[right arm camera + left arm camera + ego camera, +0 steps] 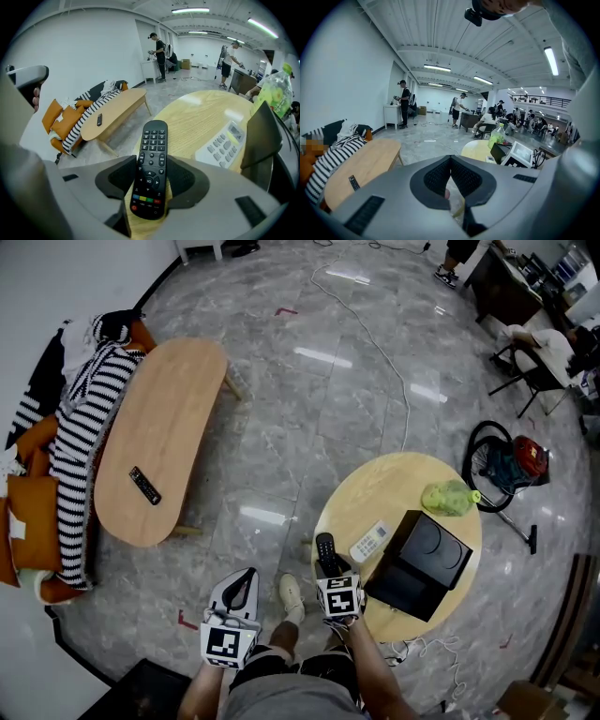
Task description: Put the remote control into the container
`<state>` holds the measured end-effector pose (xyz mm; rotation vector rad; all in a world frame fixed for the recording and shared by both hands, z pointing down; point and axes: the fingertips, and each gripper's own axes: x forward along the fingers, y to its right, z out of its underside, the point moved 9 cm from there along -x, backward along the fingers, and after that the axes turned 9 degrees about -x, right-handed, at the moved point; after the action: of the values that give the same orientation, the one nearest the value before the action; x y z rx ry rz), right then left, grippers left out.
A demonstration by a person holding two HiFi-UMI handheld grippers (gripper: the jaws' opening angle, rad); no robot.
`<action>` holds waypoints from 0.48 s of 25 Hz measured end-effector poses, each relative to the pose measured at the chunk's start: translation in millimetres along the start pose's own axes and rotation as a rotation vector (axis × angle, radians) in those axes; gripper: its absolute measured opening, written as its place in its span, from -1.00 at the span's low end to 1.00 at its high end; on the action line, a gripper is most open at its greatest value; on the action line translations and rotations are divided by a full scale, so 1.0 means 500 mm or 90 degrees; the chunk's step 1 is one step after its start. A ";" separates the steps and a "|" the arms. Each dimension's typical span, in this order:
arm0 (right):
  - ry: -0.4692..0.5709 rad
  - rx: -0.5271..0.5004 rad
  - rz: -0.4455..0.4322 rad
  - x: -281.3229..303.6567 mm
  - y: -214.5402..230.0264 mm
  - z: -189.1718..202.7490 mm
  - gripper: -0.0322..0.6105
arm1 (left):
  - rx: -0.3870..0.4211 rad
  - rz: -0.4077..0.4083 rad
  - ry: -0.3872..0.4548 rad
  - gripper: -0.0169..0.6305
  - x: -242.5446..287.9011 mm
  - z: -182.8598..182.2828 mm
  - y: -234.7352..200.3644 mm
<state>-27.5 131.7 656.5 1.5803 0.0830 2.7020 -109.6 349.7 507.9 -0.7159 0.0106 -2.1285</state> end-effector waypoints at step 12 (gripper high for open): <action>0.008 -0.017 -0.013 -0.008 0.004 0.000 -0.28 | -0.004 -0.005 0.007 -0.92 -0.004 -0.001 0.012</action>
<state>-25.6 129.4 652.9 1.5472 0.0613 2.6866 -104.6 347.4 505.2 -0.7092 0.0209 -2.1406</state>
